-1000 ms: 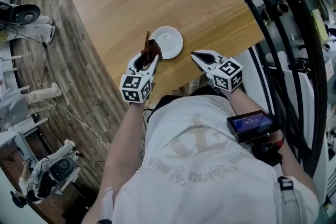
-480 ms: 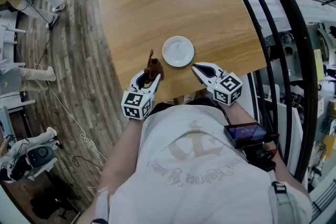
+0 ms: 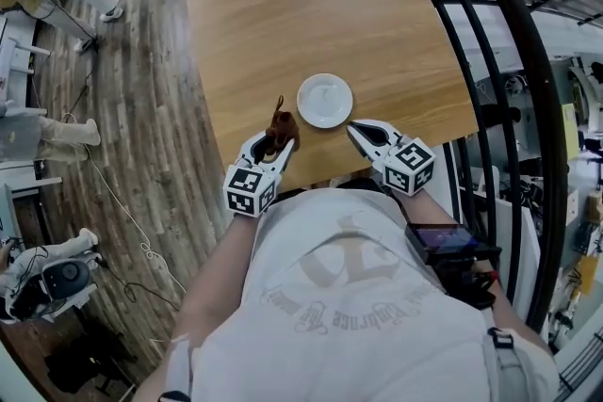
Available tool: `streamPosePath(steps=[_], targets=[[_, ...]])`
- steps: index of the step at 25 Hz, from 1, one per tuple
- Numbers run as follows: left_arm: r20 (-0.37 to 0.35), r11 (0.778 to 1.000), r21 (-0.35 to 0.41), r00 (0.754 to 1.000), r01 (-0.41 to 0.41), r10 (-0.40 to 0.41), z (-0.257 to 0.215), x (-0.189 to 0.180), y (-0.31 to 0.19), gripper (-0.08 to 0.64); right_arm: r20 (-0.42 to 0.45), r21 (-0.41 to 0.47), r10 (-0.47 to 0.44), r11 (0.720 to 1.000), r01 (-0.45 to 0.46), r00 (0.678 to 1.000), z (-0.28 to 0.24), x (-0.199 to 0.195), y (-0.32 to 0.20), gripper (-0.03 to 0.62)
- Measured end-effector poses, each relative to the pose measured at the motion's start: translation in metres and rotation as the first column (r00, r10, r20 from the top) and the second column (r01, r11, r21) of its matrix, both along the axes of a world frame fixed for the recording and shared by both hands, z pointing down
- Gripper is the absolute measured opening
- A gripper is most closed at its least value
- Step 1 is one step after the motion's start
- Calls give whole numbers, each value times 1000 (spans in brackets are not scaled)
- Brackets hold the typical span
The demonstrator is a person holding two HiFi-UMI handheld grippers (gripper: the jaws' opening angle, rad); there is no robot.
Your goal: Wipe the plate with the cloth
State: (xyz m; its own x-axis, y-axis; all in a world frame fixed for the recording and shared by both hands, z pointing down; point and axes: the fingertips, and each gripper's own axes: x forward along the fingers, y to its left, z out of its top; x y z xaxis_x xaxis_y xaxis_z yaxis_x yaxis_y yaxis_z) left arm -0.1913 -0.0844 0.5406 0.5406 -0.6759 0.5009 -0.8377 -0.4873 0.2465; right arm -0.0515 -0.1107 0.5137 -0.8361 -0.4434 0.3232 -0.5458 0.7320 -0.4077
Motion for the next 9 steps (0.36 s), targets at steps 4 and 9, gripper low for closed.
streamPosePath(steps=[4,9], targets=[[0,1000,0,1000,-10,10,-1,1,-1,169,2,-1,-1,1000,1,1000,-1,-4,-2,12],[5,1000,-6,1000,-21,21,-1,1,-5,169,5,-2,5,1000,-5,1000,-3,-8,-6,12]])
